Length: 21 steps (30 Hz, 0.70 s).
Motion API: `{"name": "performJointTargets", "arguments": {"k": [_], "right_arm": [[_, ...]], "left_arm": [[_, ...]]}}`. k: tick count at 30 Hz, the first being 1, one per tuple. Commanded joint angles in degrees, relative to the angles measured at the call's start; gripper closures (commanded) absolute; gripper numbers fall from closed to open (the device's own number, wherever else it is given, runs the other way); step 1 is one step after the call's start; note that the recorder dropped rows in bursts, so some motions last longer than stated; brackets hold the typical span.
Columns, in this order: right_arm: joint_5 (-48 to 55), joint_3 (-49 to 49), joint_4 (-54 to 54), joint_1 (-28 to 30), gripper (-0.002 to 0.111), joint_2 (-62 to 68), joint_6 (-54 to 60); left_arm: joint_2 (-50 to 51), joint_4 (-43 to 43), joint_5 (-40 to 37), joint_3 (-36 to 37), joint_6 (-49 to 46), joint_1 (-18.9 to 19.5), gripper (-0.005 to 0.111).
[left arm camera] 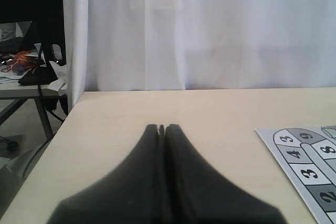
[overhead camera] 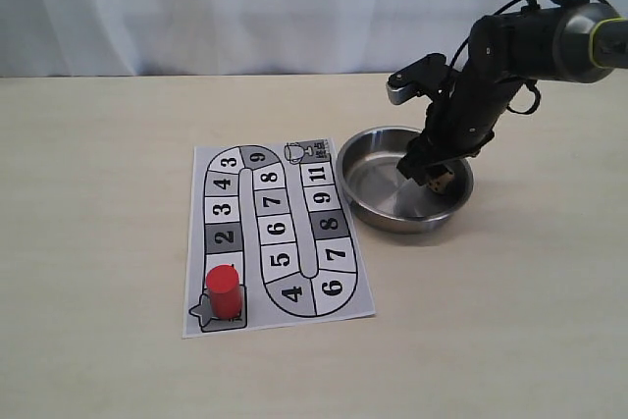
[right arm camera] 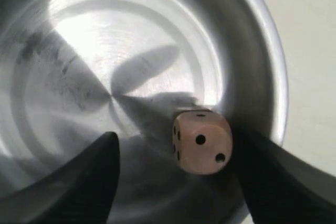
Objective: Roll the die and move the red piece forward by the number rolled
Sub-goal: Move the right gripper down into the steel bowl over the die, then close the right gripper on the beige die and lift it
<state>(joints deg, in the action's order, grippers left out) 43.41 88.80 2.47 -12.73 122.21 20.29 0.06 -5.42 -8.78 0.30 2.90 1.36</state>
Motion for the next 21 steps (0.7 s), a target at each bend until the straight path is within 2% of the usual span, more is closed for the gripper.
{"name": "performJointTargets", "arguments": {"k": [1, 21], "right_arm": [[-0.8, 0.5, -0.3, 0.0, 0.047, 0.1, -0.2], [-0.9, 0.5, -1.9, 0.0, 0.047, 3.4, -0.2]], "left_arm": [[-0.1, 0.1, 0.5, -0.3, 0.1, 0.0, 0.107], [-0.1, 0.1, 0.7, -0.3, 0.1, 0.0, 0.107]]}}
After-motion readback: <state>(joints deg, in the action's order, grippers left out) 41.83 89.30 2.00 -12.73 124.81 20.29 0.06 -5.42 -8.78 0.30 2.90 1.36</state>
